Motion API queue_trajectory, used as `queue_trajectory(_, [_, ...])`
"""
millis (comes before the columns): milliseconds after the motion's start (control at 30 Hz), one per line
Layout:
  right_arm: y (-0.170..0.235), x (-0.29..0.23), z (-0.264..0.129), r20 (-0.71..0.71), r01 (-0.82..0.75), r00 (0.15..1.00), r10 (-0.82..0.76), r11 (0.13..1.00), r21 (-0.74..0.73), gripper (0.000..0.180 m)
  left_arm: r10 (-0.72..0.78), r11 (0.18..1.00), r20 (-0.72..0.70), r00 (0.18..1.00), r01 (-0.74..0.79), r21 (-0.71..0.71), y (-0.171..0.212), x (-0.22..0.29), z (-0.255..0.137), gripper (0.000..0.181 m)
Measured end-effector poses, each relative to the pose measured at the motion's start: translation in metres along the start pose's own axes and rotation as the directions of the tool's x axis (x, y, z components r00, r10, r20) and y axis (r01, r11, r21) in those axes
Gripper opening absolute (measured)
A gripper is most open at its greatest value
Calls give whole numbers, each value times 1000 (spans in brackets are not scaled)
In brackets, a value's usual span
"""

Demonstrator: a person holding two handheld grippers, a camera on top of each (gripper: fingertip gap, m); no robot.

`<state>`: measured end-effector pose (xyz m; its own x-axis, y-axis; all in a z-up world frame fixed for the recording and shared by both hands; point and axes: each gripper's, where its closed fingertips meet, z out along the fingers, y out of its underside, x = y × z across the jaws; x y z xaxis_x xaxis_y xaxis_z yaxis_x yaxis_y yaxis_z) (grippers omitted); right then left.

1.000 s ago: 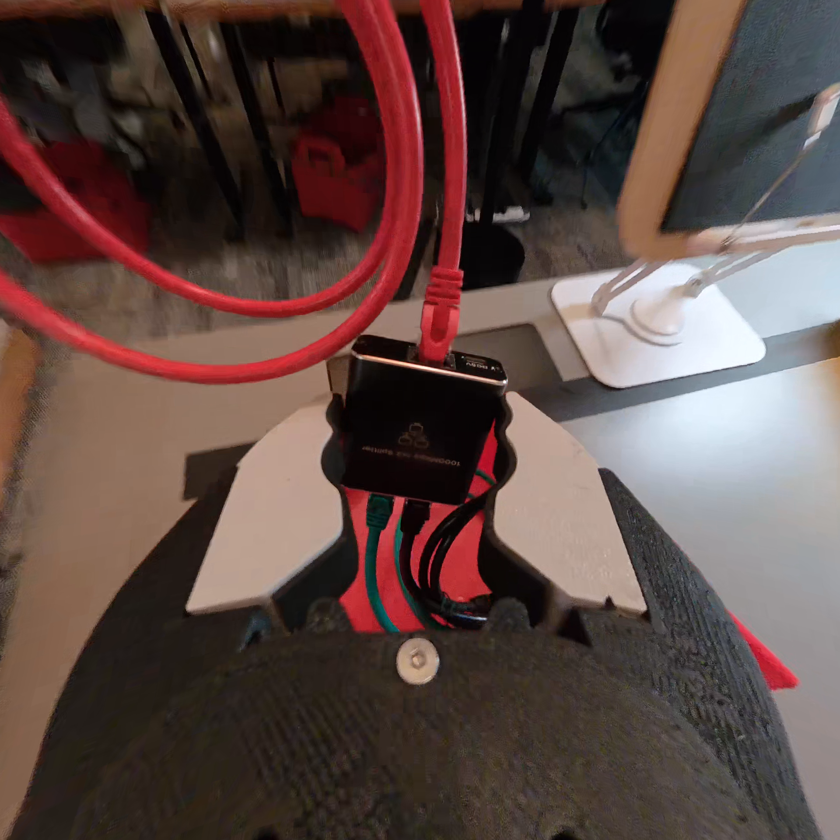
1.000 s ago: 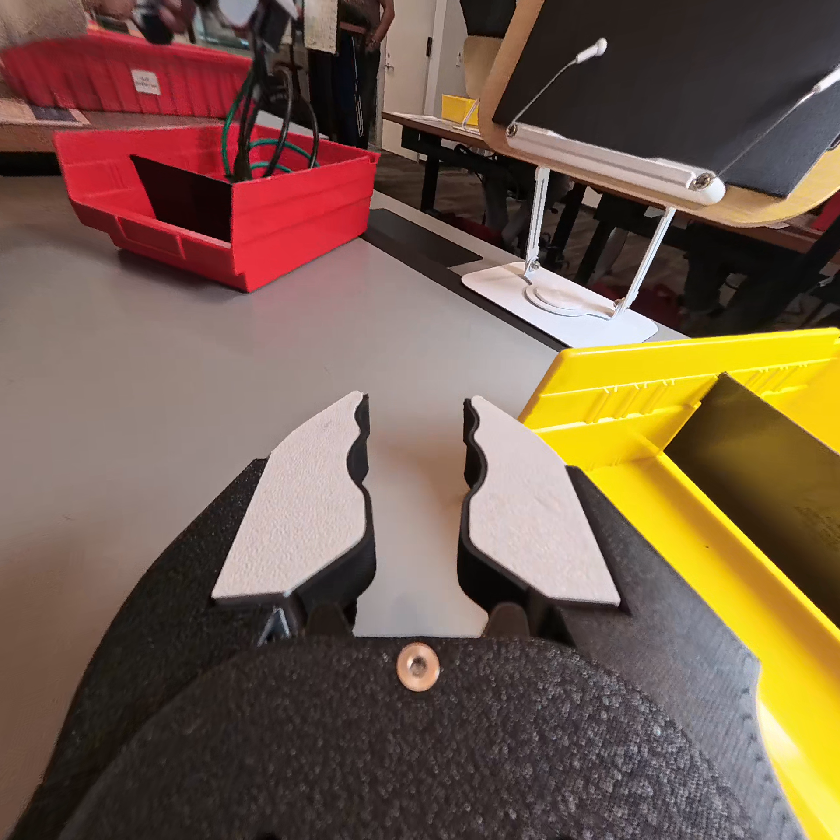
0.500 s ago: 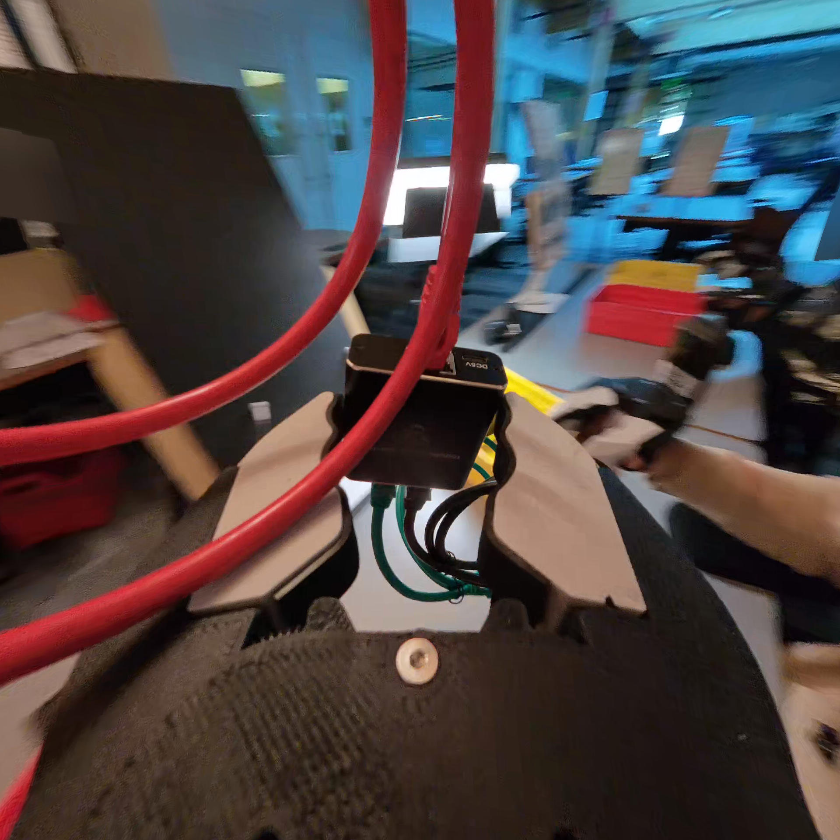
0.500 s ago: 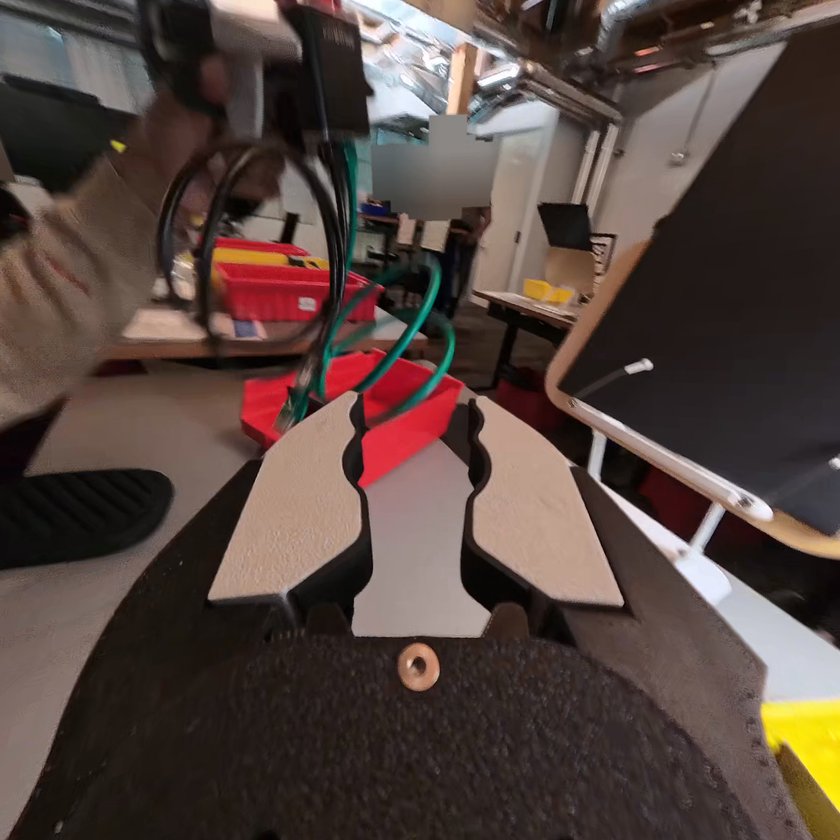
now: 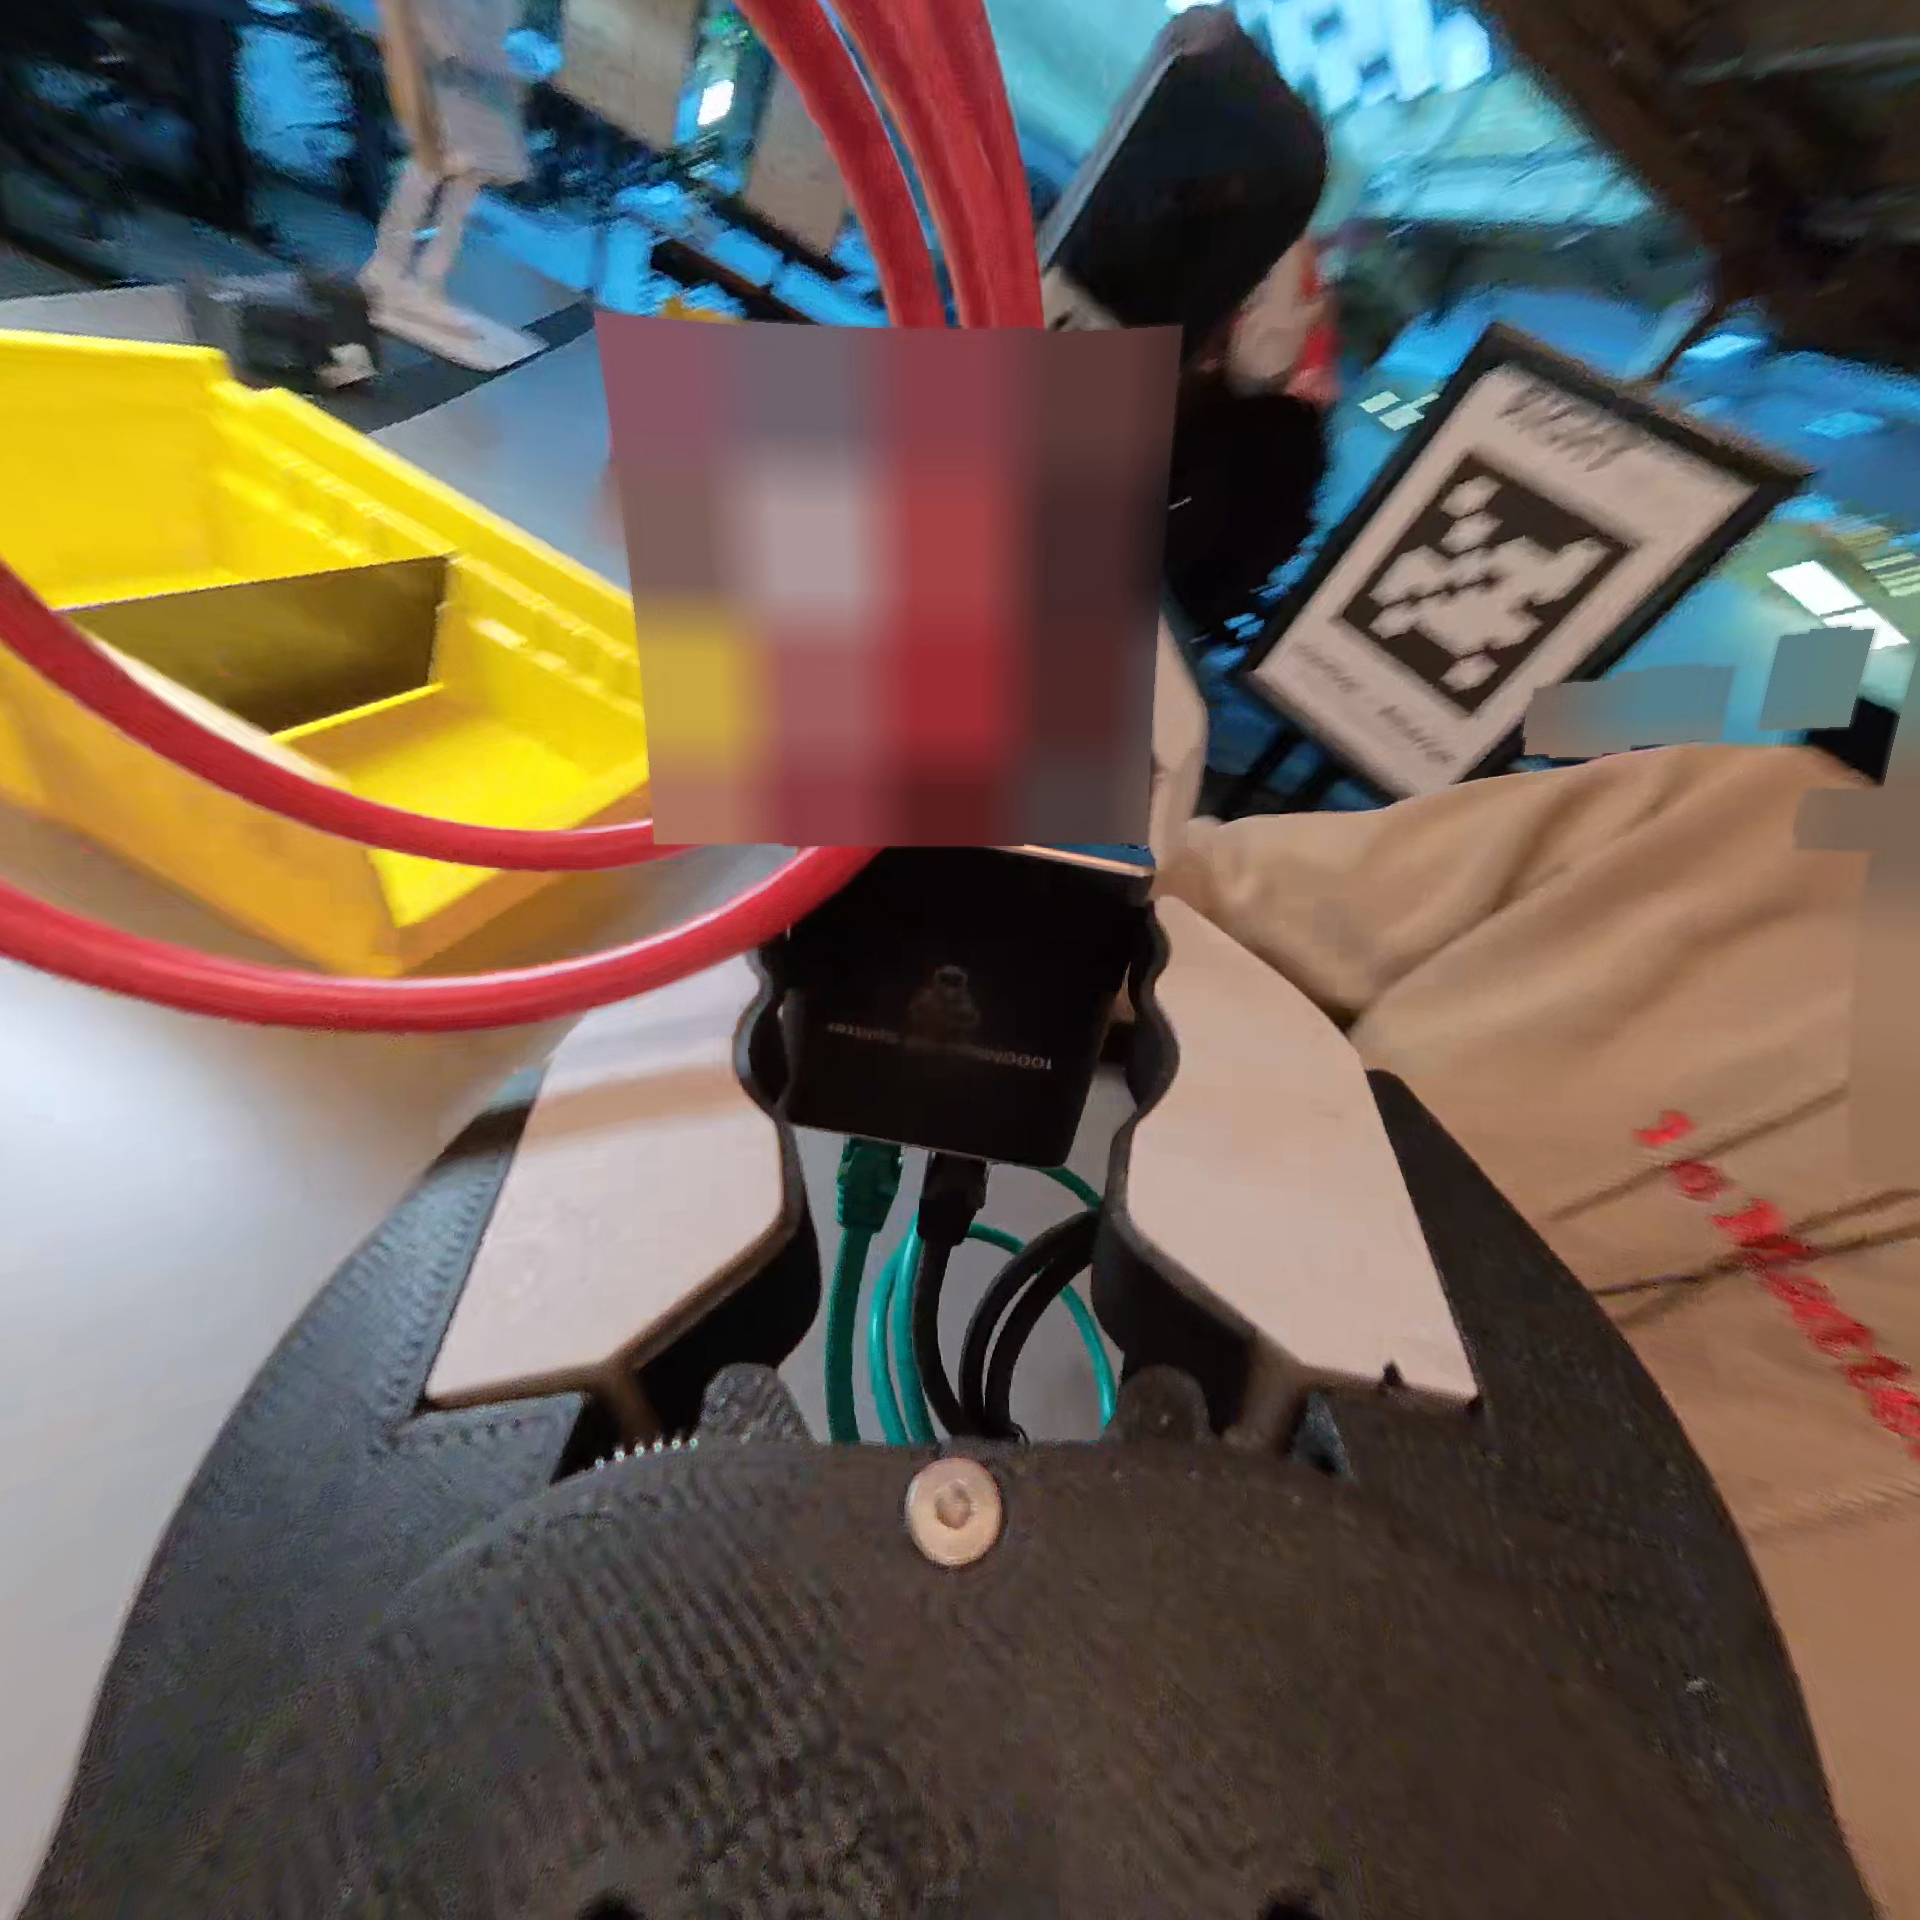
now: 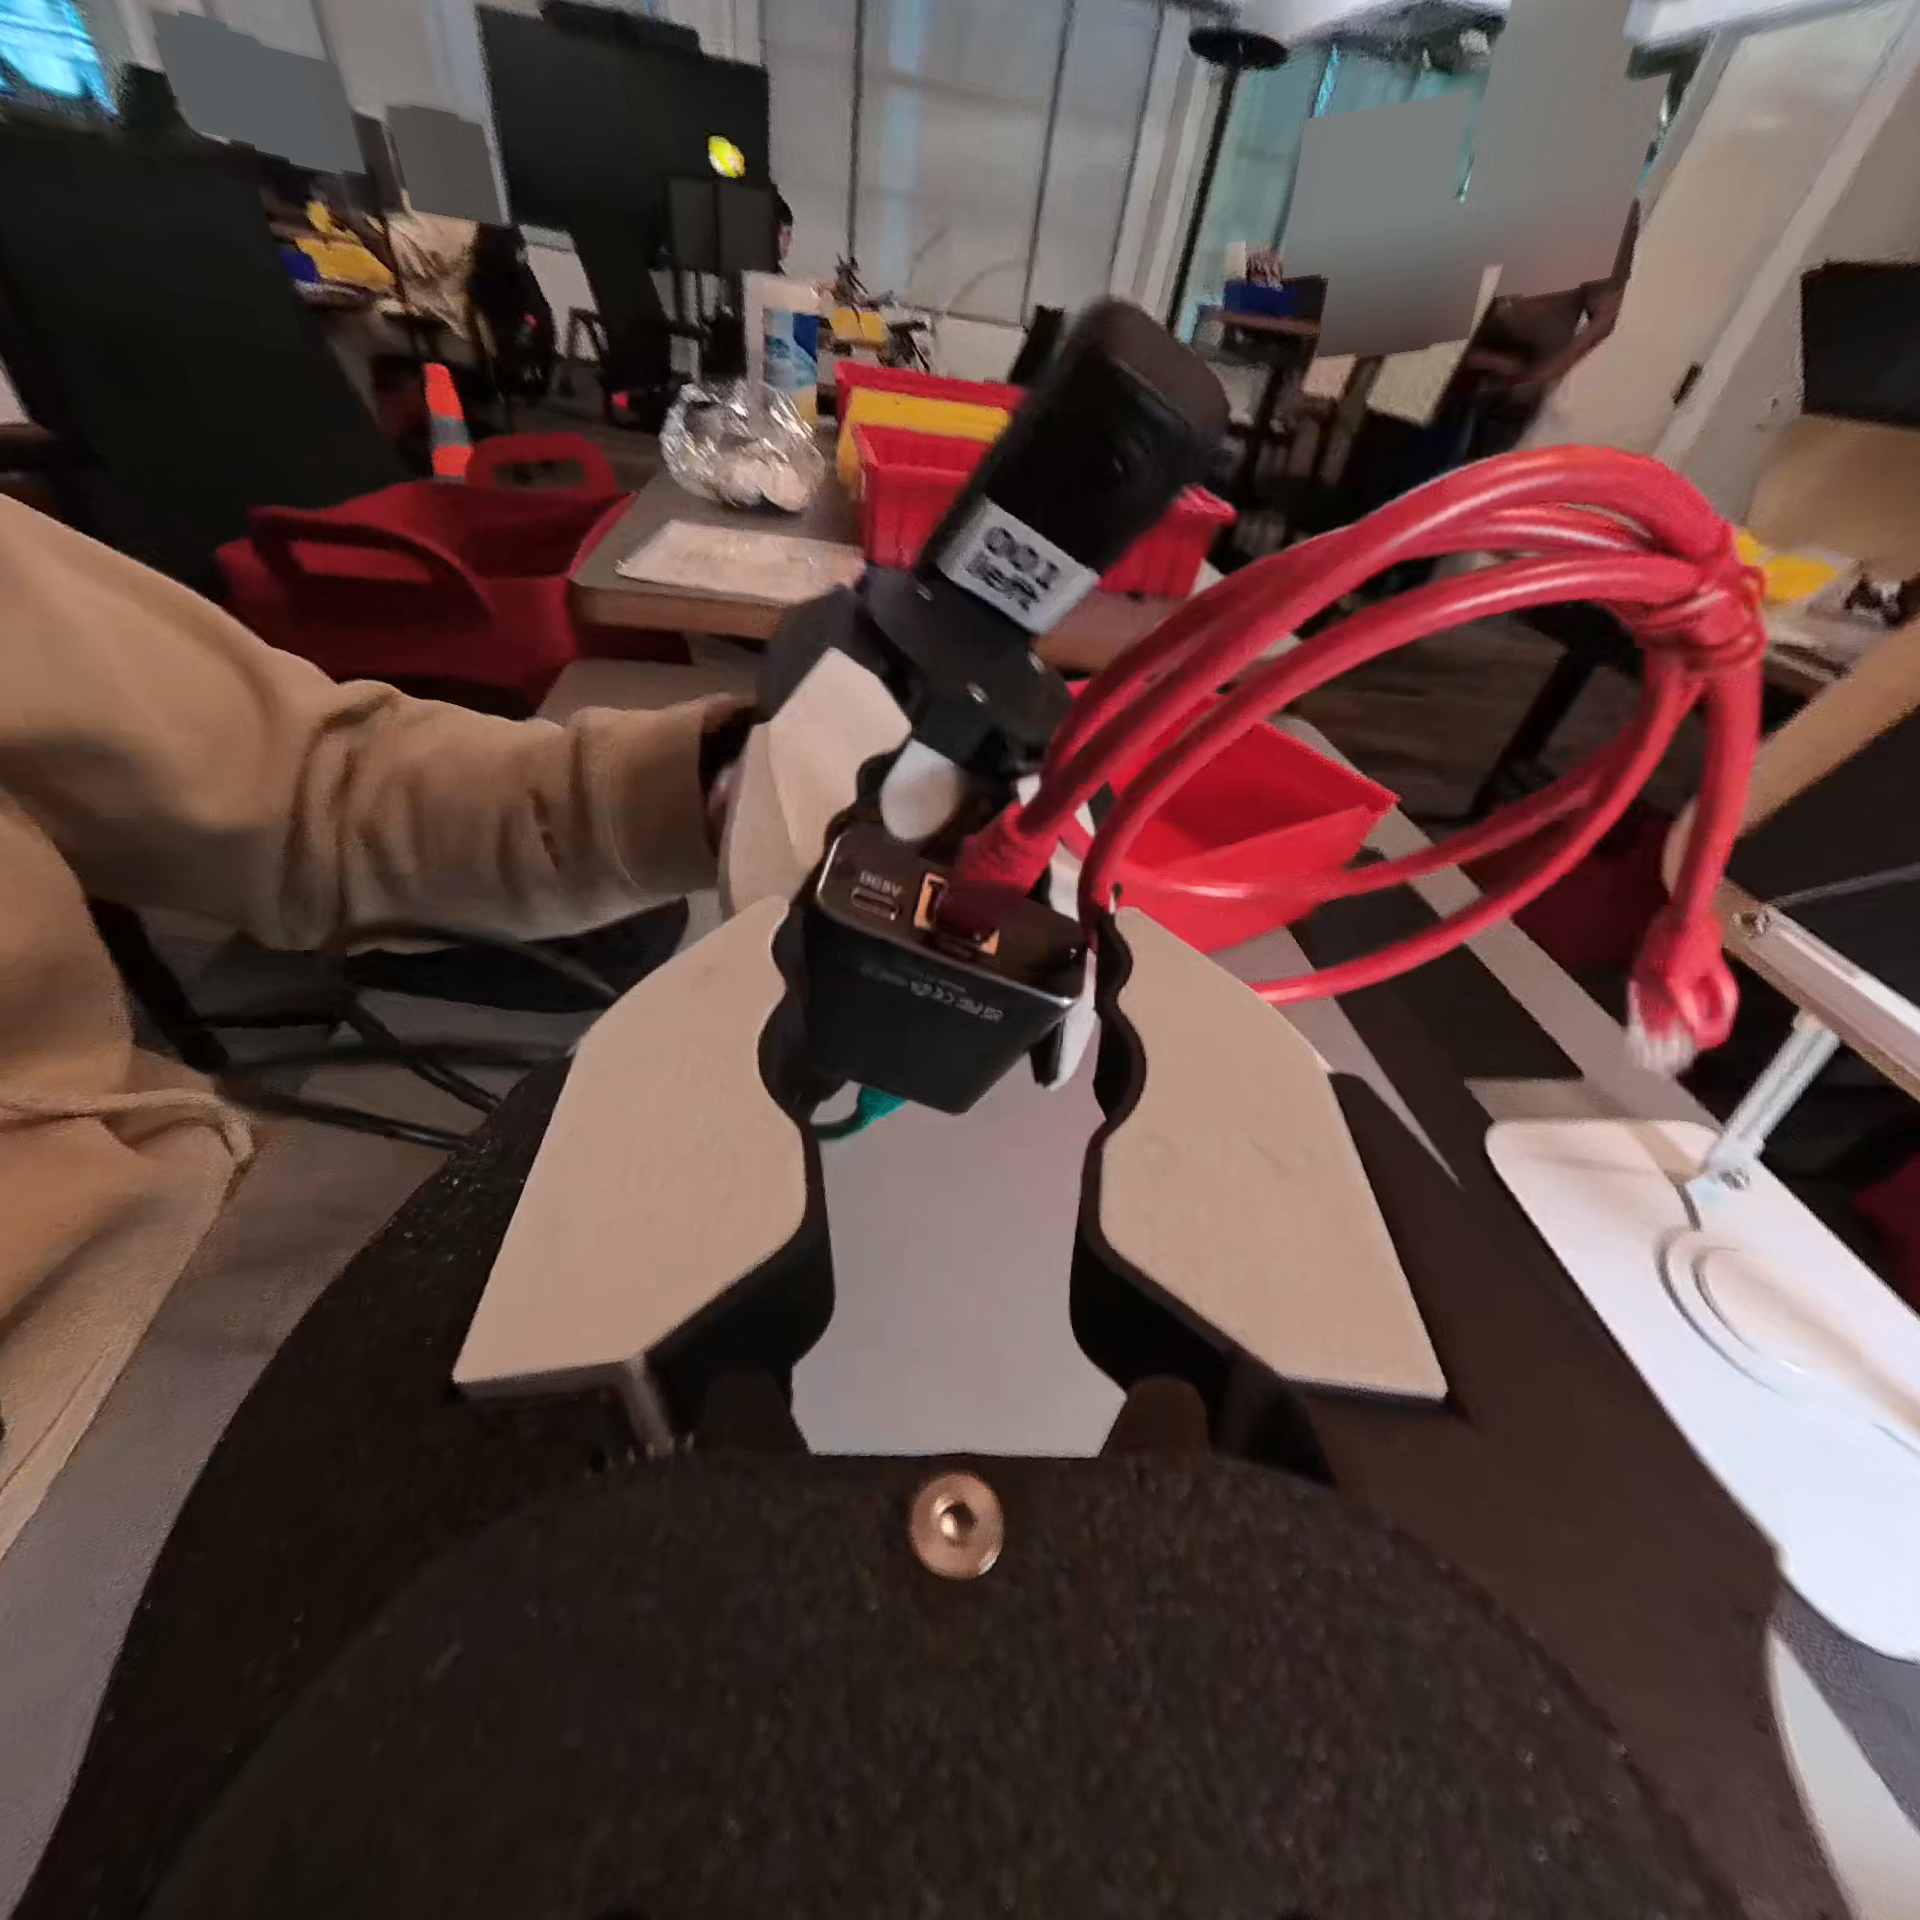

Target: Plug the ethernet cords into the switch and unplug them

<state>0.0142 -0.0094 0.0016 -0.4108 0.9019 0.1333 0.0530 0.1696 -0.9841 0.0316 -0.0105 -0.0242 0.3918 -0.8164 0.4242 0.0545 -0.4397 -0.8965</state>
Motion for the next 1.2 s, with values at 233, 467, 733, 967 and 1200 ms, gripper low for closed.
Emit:
queue_trajectory(233, [23,23,15,-139,-294,949,281,952,-83,57,223,971,460,860,-156,-179,6,-47,-16,63])
queue_trajectory(467, [39,32,29,-256,-429,880,400,901,-68,46,611,792,663,434,-308,-528,1,-63,-29,64])
queue_trajectory(733, [30,42,24,-228,-384,893,389,921,65,25,721,683,645,254,-420,-597,-11,-60,-27,62])
queue_trajectory(967, [-19,62,-37,-119,-298,925,361,883,362,24,447,860,639,626,-498,-113,-46,-16,-34,58])
queue_trajectory(1200, [-55,56,-73,-124,-166,958,260,849,502,24,193,971,138,972,-209,113,-23,36,18,48])
